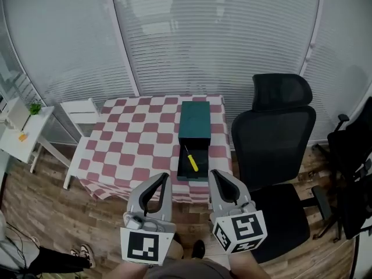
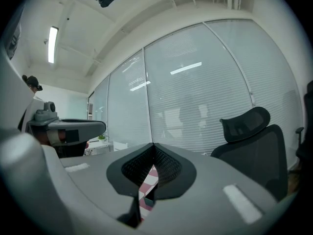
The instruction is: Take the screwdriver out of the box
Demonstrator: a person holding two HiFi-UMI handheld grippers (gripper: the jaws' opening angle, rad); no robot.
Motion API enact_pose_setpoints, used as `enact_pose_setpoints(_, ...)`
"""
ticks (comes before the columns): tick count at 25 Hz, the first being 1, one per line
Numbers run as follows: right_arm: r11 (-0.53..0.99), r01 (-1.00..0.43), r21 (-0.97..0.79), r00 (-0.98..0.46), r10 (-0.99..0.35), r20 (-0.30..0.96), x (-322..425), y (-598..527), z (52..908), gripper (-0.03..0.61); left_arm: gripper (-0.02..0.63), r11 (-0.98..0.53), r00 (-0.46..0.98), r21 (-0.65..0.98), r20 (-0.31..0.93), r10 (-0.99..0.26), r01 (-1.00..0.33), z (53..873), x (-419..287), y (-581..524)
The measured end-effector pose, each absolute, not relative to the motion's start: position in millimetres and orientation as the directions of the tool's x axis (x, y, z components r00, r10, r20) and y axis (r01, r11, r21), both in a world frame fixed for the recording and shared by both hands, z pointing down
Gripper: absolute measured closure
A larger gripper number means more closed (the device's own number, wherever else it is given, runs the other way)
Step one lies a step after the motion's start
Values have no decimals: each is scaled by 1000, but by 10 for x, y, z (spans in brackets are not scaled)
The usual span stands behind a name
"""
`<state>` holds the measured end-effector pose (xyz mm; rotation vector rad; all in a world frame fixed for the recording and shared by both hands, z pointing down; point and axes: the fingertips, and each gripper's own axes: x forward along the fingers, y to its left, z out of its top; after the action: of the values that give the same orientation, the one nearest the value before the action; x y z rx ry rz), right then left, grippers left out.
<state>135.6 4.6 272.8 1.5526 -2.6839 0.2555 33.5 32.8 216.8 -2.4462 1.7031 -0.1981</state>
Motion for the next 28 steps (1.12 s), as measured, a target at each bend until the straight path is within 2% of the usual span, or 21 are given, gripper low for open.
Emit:
enact_pose_setpoints(17, 476, -879, 5, -471, -872, 135, 843, -1110, 2616, 551, 614, -360, 367, -110, -49, -929, -926, 2208, -228, -965)
enact_pose_setpoints(23, 466, -885, -1, -459, -871, 173, 769, -1306, 2783, 551, 614, -376, 380, -94, -20, -925, -922, 2338, -305, -1184)
enact_pose_setpoints(28, 455, -890, -31, -447, -856, 259, 759, -1385, 3155, 551, 614, -396, 394, -53, 47, -918, -917, 2614, -335, -1328)
